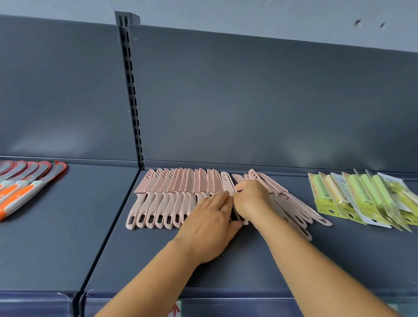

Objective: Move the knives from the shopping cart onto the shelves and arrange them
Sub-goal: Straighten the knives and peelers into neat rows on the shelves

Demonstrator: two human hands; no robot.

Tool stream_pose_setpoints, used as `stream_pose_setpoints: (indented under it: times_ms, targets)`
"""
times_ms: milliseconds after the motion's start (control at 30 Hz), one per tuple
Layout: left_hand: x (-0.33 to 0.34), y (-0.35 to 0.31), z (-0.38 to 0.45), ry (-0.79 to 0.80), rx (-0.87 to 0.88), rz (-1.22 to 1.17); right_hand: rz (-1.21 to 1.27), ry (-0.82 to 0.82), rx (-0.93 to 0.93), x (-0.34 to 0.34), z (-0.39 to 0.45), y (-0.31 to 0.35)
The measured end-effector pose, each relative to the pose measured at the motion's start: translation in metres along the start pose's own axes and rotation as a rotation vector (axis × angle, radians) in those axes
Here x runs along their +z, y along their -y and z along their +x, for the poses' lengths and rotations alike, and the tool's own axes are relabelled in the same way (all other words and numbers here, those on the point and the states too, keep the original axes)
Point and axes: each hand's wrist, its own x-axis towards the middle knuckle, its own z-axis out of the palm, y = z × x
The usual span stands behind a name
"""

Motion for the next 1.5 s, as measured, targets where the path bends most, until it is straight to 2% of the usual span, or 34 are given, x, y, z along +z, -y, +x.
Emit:
stream_pose_setpoints:
  times_ms: [200, 400, 667, 867, 967, 1067, 1200, 1333, 1500]
  targets:
    - [0.002, 0.002, 0.002, 0.054, -0.002, 0.025, -0.094, 0.016, -0.089, -0.007, -0.013, -0.007]
    - [0.004, 0.001, 0.001, 0.026, -0.024, 0.010, -0.126, 0.090, -0.235, -0.016, -0.025, -0.022]
    - [0.005, 0.002, 0.002, 0.062, -0.051, 0.002, -0.188, 0.111, -0.333, -0.005, -0.018, -0.025]
    - [0.003, 0.002, 0.001, 0.064, -0.052, 0.001, -0.210, 0.156, -0.350, -0.007, -0.019, -0.019]
    - [0.002, 0.003, -0.002, 0.026, -0.048, 0.001, -0.259, 0.036, -0.293, -0.018, -0.021, -0.022]
    - [0.004, 0.001, 0.000, 0.017, -0.007, 0.009, -0.484, -0.074, -0.201, -0.032, -0.021, -0.035]
    - [0.009, 0.001, 0.006, 0.048, 0.033, 0.058, -0.619, -0.020, -0.210, -0.034, -0.026, -0.047]
    - [0.010, 0.002, 0.006, 0.051, 0.065, 0.081, -0.708, -0.045, -0.281, -0.029, -0.028, -0.043]
    - [0.009, 0.002, 0.005, 0.057, 0.054, 0.081, -0.684, -0.004, -0.186, -0.033, -0.029, -0.041]
